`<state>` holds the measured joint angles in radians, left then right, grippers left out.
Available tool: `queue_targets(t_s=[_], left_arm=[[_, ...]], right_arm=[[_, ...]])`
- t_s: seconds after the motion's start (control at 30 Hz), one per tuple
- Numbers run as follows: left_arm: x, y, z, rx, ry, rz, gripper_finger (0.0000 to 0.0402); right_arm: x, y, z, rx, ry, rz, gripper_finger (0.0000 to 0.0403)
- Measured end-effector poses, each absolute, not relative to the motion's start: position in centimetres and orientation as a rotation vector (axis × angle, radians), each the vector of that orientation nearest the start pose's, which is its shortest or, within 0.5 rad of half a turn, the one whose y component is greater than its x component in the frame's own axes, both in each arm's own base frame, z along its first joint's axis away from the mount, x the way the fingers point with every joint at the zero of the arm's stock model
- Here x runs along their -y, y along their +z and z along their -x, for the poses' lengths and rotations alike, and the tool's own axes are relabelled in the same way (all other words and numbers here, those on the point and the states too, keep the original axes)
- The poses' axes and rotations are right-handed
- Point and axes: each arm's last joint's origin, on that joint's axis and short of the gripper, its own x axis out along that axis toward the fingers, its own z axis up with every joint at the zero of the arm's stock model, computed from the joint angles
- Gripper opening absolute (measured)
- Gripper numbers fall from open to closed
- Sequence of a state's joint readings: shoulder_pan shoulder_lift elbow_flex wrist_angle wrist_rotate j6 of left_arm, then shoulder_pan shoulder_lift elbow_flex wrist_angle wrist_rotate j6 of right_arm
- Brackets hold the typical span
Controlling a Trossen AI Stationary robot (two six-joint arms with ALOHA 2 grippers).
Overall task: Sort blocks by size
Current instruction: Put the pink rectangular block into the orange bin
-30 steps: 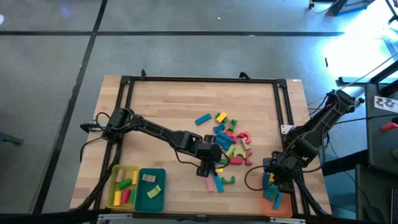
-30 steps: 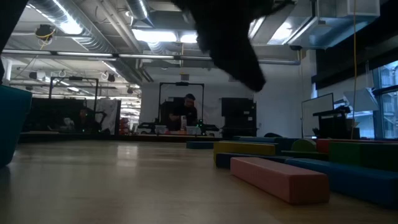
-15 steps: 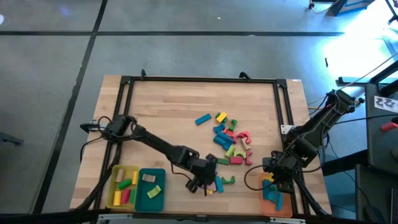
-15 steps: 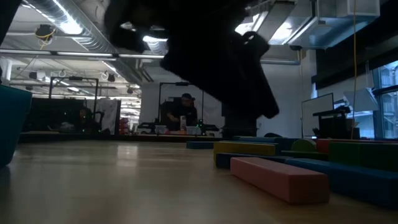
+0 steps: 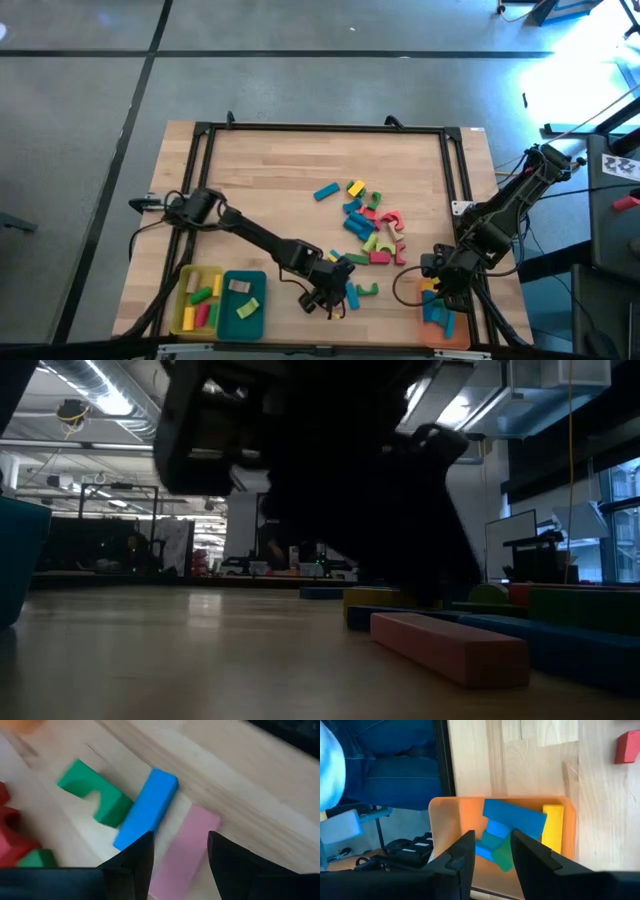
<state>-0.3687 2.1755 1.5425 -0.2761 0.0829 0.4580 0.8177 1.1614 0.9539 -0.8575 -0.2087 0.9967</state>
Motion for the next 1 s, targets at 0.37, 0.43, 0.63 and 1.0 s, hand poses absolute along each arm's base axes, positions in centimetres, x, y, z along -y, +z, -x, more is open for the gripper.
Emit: queue_targets(t_s=[0.37,0.43,0.63,1.0], left_arm=[[16.4,12.5,-43.5,-0.832,-0.675,-0.552,0.0162],[16.2,12.3,-43.5,-0.848,-0.668,-0.532,0.0162],[16.0,12.2,-43.4,-0.879,-0.659,-0.512,0.0129],[16.2,13.7,-44.7,-0.875,-0.553,-0.37,0.0086]], right_arm=[[-16.1,27.0,-14.3,-1.366,0.311,-0.499,0.0127],[-16.1,27.1,-14.4,-1.349,0.315,-0.503,0.0127],[-16.3,27.2,-14.5,-1.326,0.329,-0.507,0.0127],[-15.6,27.2,-15.2,-1.089,0.16,-0.327,0.0127]])
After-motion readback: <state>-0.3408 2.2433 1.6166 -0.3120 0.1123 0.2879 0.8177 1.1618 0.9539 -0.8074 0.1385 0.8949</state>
